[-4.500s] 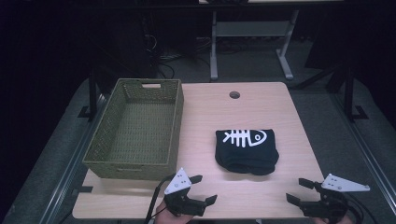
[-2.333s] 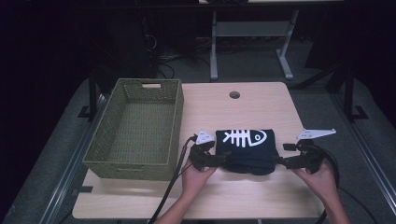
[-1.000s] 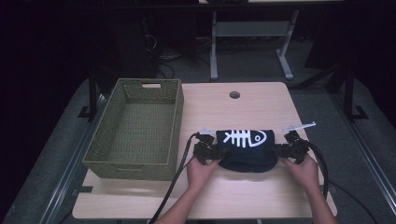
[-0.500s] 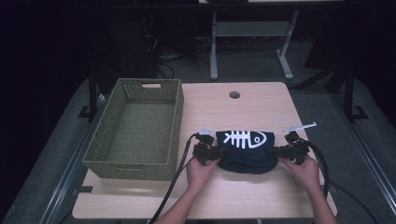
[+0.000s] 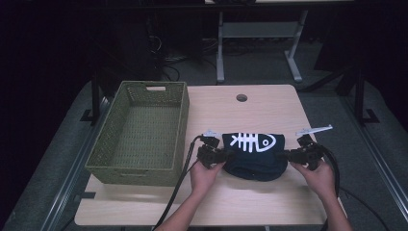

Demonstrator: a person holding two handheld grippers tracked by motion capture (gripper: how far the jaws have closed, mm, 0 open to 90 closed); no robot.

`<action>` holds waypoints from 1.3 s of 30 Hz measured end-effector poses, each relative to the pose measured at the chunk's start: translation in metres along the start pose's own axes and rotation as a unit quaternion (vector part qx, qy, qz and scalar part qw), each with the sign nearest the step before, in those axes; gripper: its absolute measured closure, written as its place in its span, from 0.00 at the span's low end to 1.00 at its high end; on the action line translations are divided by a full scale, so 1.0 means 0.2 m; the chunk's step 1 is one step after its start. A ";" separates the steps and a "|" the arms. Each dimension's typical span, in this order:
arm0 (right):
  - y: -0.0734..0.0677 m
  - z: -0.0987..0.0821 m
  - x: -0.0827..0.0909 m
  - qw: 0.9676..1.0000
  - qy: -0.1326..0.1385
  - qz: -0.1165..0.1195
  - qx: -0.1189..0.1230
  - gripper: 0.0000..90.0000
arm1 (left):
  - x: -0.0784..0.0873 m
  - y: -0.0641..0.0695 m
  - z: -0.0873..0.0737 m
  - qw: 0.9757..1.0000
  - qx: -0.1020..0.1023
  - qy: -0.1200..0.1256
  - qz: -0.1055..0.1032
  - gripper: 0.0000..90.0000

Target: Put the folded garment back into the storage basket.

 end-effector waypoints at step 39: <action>-0.28 0.26 0.16 0.998 0.050 0.015 0.043 0.82 | 0.32 0.10 0.29 0.998 -0.044 0.039 -0.012 0.78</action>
Point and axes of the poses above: each handheld gripper's, and its own axes: x roughly backward along the jaws, z roughly out of its top, y roughly to its right, the point moved 7 cm from there along -x, roughly forward along the jaws, and after that the axes turned 13 degrees about y, right-handed, at the moved point
